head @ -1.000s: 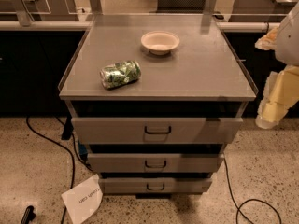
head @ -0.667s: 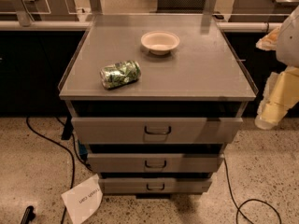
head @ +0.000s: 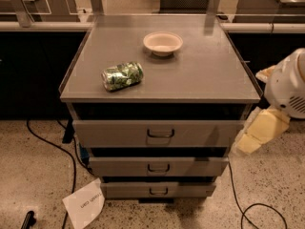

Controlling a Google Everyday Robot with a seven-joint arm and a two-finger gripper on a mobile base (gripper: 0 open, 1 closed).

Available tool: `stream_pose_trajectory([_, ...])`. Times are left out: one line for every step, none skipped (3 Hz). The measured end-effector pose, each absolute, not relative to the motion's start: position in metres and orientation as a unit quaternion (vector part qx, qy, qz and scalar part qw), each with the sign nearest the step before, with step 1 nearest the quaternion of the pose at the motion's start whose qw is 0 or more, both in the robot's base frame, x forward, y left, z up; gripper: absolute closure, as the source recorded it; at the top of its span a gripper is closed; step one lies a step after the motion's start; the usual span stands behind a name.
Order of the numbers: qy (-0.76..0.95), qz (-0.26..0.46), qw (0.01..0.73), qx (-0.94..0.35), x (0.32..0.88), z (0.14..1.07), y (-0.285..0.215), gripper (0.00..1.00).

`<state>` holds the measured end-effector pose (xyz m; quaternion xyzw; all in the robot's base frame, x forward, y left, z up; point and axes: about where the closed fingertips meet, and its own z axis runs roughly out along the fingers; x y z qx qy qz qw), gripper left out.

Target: Open top drawer

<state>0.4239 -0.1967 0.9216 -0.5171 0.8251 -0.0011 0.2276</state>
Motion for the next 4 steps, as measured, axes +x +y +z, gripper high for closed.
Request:
stream_pose_trajectory([0.840, 0.003, 0.245, -0.485, 0.427, 0.877, -0.191, 0.00])
stream_pose_trajectory([0.850, -0.001, 0.271, -0.453, 0.450, 0.836, -0.190, 0.00])
stream_pose_trajectory([0.846, -0.009, 0.290, -0.447, 0.459, 0.840, -0.189, 0.19])
stream_pose_trajectory([0.846, -0.009, 0.290, -0.447, 0.459, 0.840, -0.189, 0.42])
